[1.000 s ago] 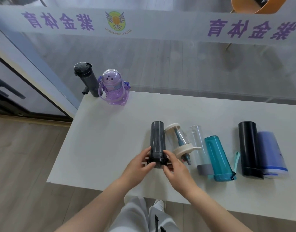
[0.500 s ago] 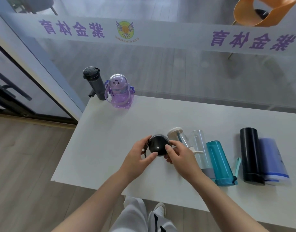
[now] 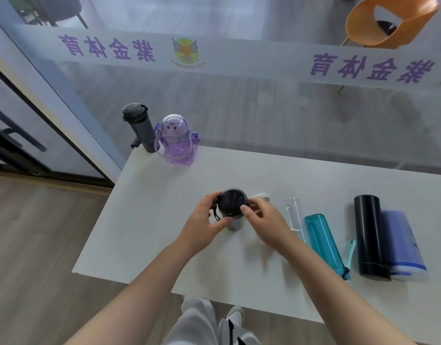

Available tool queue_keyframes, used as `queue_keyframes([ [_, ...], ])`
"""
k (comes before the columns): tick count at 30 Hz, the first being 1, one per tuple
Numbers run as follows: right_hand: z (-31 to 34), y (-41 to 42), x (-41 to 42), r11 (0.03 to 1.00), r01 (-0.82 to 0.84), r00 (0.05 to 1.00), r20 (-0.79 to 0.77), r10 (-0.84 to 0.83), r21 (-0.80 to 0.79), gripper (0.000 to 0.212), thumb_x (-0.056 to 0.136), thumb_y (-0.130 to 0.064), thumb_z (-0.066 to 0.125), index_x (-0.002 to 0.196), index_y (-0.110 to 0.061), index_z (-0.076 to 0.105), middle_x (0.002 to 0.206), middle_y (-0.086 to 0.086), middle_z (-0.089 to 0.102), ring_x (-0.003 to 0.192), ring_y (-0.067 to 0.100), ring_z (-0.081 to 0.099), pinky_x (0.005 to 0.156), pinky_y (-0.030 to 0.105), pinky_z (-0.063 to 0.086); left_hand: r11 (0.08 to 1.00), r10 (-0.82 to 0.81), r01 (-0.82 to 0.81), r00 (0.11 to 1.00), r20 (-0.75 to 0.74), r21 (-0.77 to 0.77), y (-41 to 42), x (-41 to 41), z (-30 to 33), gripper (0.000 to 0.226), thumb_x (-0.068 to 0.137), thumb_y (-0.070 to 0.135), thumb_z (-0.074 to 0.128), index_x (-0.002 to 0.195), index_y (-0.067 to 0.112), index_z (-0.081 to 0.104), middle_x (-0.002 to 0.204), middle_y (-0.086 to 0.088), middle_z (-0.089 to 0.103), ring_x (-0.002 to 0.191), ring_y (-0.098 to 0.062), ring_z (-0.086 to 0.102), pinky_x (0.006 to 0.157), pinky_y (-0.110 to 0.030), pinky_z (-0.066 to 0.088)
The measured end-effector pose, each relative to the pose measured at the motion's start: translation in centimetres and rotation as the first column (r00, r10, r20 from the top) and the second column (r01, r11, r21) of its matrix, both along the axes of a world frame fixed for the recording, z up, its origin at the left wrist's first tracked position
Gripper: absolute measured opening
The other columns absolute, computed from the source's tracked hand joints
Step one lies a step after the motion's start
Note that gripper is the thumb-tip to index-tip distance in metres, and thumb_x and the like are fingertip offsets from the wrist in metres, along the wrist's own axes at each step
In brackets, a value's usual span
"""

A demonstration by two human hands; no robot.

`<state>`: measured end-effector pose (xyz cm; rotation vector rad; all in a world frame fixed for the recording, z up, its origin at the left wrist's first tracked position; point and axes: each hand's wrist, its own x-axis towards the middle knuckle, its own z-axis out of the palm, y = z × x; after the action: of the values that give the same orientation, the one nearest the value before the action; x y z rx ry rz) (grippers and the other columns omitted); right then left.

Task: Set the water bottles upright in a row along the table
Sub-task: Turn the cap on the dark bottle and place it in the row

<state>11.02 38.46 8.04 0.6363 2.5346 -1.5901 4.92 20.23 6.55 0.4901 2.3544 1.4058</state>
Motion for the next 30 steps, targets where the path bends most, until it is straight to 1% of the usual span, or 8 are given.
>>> queue_keyframes([
  [4, 0.0, 0.7, 0.2, 0.991, -0.135, 0.986, -0.096, 0.135, 0.011, 0.071, 0.083, -0.045, 0.067, 0.144, -0.041, 0.031, 0.136, -0.015, 0.044, 0.118, 0.005, 0.050, 0.088, 0.021, 0.047, 0.997, -0.077, 0.078, 0.995, 0.061, -0.021, 0.3, -1.0, 0.4, 0.062, 0.081, 0.035, 0.075, 0.130, 0.050, 0.040, 0.123, 0.023, 0.058, 0.112, 0.003, 0.057, 0.097, -0.027, 0.046],
  [8, 0.3, 0.8, -0.4, 0.959, -0.228, 0.960, -0.126, 0.251, 0.167, 0.075, 0.083, -0.041, 0.070, 0.146, -0.036, 0.030, 0.139, -0.010, 0.047, 0.119, -0.001, 0.040, 0.099, 0.020, 0.038, 0.995, -0.083, 0.087, 0.993, 0.086, -0.044, 0.6, -0.9, -0.2, 0.075, 0.084, 0.033, 0.074, 0.145, 0.036, 0.030, 0.139, 0.008, 0.052, 0.128, -0.004, 0.047, 0.107, -0.031, 0.040],
  [14, -0.2, -0.1, -0.4, 0.982, -0.106, 0.968, -0.212, 0.137, 0.154, 0.068, 0.080, -0.035, 0.074, 0.138, -0.027, 0.040, 0.125, -0.016, 0.048, 0.110, -0.001, 0.042, 0.094, 0.015, 0.038, 0.986, 0.092, -0.091, 0.996, -0.001, -0.143, 0.9, 1.1, -2.5, 0.078, 0.081, 0.026, 0.076, 0.145, 0.023, 0.031, 0.143, 0.002, 0.037, 0.127, -0.017, 0.043, 0.107, -0.033, 0.039],
  [17, -0.3, -0.8, -0.6, 0.994, -0.009, 0.973, -0.228, 0.034, 0.109, 0.067, 0.076, -0.034, 0.076, 0.132, -0.024, 0.040, 0.123, -0.007, 0.050, 0.111, 0.009, 0.048, 0.086, 0.011, 0.036, 0.987, 0.127, -0.122, 0.991, 0.037, -0.108, 1.8, 2.0, -3.3, 0.074, 0.081, 0.030, 0.076, 0.141, 0.021, 0.034, 0.135, 0.003, 0.039, 0.111, -0.011, 0.050, 0.095, -0.024, 0.044],
  [21, -0.4, -1.4, -1.0, 0.995, 0.055, 0.972, -0.234, -0.035, 0.080, 0.064, 0.074, -0.035, 0.078, 0.124, -0.027, 0.039, 0.115, -0.009, 0.048, 0.106, 0.013, 0.052, 0.078, 0.005, 0.035, 0.998, 0.062, -0.063, 0.988, 0.144, 0.004, 2.9, 1.5, -3.5, 0.065, 0.082, 0.033, 0.074, 0.136, 0.027, 0.038, 0.136, 0.013, 0.045, 0.117, -0.007, 0.051, 0.095, -0.020, 0.044],
  [25, -0.2, -1.8, -2.3, 0.994, 0.103, 0.968, -0.236, -0.089, 0.046, 0.062, 0.073, -0.035, 0.079, 0.118, -0.028, 0.037, 0.115, -0.006, 0.053, 0.103, 0.014, 0.056, 0.078, 0.013, 0.041, 0.991, 0.074, -0.091, 0.984, 0.163, 0.100, 3.8, 0.3, -3.7, 0.054, 0.084, 0.023, 0.073, 0.128, 0.029, 0.042, 0.127, 0.013, 0.056, 0.105, 0.007, 0.057, 0.079, -0.003, 0.042],
  [28, 0.0, -1.9, -4.0, 0.992, 0.128, 0.965, -0.235, -0.120, 0.020, 0.062, 0.073, -0.033, 0.081, 0.113, -0.031, 0.034, 0.115, -0.005, 0.053, 0.099, 0.012, 0.057, 0.074, 0.005, 0.040, 0.979, 0.109, -0.136, 0.978, 0.177, 0.151, 4.3, -1.4, -4.2, 0.051, 0.082, 0.020, 0.072, 0.125, 0.027, 0.045, 0.121, 0.004, 0.060, 0.101, -0.005, 0.062, 0.082, -0.012, 0.047],
  [30, 0.1, -1.8, -5.6, 0.991, 0.135, 0.966, -0.222, -0.135, -0.014, 0.062, 0.073, -0.033, 0.082, 0.113, -0.031, 0.034, 0.116, -0.004, 0.053, 0.100, 0.012, 0.059, 0.074, 0.007, 0.042, 0.971, 0.121, -0.158, 0.972, 0.201, 0.178, 4.5, -3.0, -4.2, 0.050, 0.077, 0.027, 0.070, 0.121, 0.030, 0.048, 0.118, 0.003, 0.061, 0.101, -0.015, 0.063, 0.088, -0.028, 0.052],
])
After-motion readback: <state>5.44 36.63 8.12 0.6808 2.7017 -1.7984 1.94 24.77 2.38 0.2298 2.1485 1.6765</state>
